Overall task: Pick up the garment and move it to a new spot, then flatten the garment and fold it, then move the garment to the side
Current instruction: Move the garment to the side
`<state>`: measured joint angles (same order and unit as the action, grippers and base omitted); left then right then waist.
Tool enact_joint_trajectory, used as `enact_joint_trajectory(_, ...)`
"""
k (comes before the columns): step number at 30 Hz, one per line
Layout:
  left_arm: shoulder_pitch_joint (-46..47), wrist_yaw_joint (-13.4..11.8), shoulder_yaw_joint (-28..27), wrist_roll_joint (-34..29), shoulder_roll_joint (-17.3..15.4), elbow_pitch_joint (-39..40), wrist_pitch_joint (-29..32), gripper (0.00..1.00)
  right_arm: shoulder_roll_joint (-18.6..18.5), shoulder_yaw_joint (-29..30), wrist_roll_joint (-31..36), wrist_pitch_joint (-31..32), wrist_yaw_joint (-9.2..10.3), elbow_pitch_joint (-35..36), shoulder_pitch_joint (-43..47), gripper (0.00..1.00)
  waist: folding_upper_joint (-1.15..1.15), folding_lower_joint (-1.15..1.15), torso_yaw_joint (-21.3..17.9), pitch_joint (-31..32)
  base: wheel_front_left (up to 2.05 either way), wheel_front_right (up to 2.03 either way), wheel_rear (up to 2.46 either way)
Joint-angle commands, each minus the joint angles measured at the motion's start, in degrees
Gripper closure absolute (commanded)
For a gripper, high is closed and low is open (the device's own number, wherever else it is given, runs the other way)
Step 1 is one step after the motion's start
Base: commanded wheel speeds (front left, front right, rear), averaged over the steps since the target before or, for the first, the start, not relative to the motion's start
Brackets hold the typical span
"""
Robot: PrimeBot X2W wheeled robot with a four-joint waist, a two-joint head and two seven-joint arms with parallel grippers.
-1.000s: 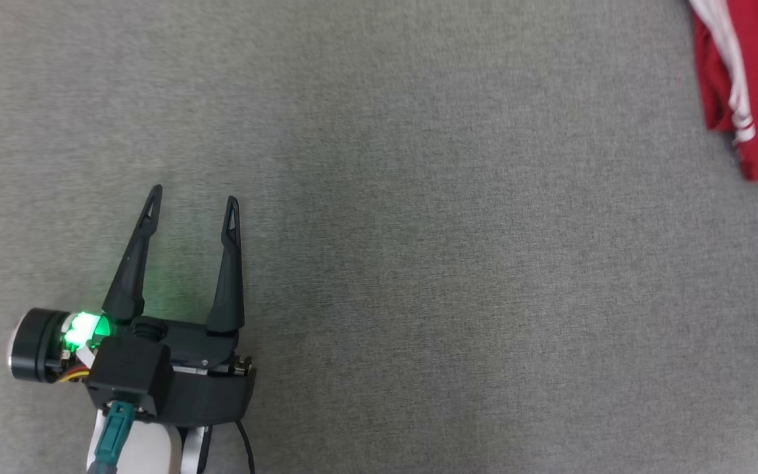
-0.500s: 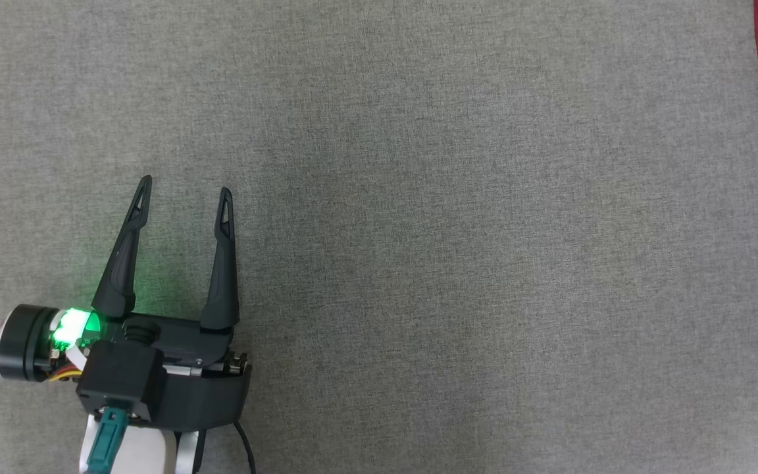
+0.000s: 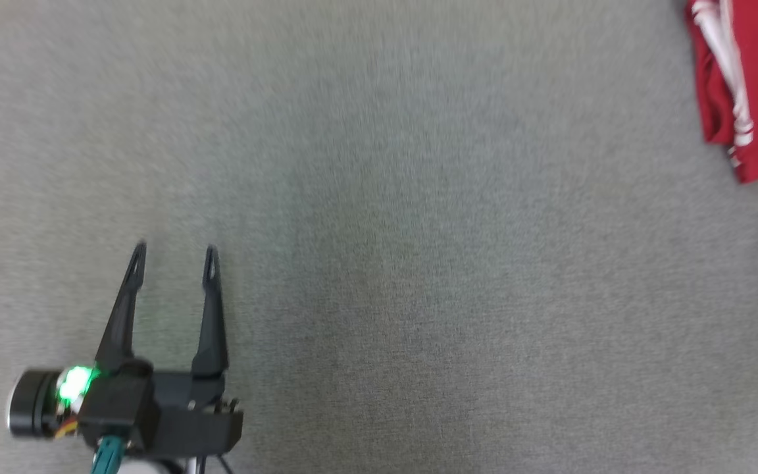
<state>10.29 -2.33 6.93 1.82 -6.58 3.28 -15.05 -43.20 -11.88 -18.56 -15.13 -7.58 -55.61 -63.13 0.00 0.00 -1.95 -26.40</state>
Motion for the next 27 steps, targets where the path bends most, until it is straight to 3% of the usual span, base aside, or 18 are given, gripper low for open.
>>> enact_joint_trajectory(1, -1.56, -0.29, -0.49, 0.31, 0.07, -0.21, -0.18, 0.00, 0.76, 0.35, -0.04, 0.01, 0.14, 1.30, 2.22, 0.00, 0.00, 0.00, 1.38, 7.92, 0.00, 0.00, 0.00)
enact_joint_trajectory(13, -12.83, -0.25, -5.23, 2.57, 0.14, -3.52, -0.18, 0.00, 13.35, 6.51, 1.33, 0.00, 0.13, 18.22, 26.28, 0.00, 0.00, 0.00, 1.06, 22.74, 0.00, 0.00, 0.00)
enact_joint_trajectory(27, -17.09, 1.65, -7.70, 2.15, 0.01, -6.33, -0.18, 0.00, 23.72, 15.50, 3.07, 0.81, 0.13, 34.92, 51.81, 0.00, 0.00, 0.00, 1.61, 28.04, 0.00, 0.00, 0.00)
